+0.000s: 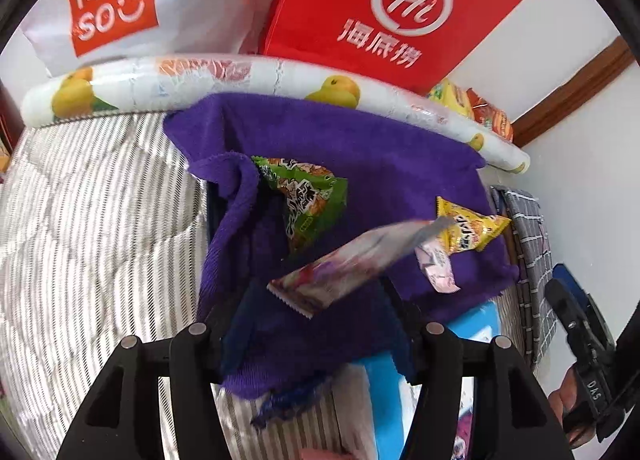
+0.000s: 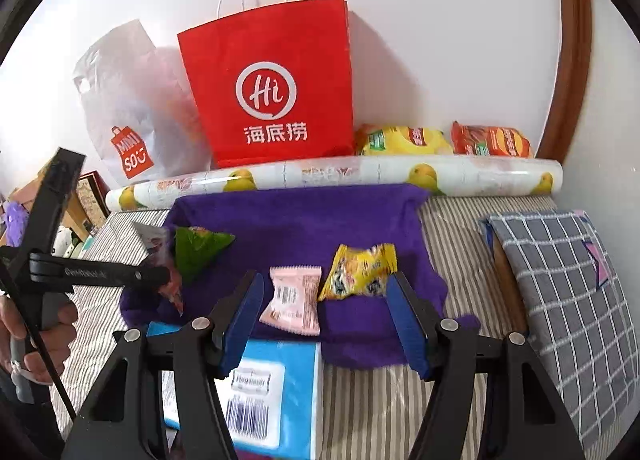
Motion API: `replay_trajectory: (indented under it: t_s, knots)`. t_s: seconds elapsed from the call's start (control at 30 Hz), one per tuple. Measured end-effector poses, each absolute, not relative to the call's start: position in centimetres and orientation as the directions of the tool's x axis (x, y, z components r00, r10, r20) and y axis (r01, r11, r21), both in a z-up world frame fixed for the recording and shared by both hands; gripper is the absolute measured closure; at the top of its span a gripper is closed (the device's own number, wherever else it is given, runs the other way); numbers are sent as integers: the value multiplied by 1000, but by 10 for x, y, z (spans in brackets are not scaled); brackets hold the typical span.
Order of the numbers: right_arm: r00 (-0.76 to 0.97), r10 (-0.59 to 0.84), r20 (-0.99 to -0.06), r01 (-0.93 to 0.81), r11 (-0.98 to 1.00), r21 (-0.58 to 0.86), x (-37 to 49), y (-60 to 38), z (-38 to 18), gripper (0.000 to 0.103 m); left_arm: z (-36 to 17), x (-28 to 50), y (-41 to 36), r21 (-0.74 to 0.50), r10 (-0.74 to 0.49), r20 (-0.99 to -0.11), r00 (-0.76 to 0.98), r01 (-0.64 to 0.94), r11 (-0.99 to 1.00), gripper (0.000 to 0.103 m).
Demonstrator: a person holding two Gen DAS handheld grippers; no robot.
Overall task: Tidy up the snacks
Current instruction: 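Open both grippers to drop the packet and wrapper onto the towel, then lower the right gripper onto the pink-and-yellow chip bag and close it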
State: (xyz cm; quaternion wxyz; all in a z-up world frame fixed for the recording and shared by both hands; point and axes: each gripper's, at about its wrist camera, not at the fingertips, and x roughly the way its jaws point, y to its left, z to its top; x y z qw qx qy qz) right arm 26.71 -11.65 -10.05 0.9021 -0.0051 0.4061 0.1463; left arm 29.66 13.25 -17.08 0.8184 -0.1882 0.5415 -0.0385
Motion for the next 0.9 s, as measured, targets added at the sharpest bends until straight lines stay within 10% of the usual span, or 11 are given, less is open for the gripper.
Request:
replay_trajectory:
  t_s: [0.9]
  knots:
    - [410, 343, -845, -331, 919, 212, 162, -90, -141, 40, -115, 179, 138, -319, -222, -828, 515, -107, 942, 41]
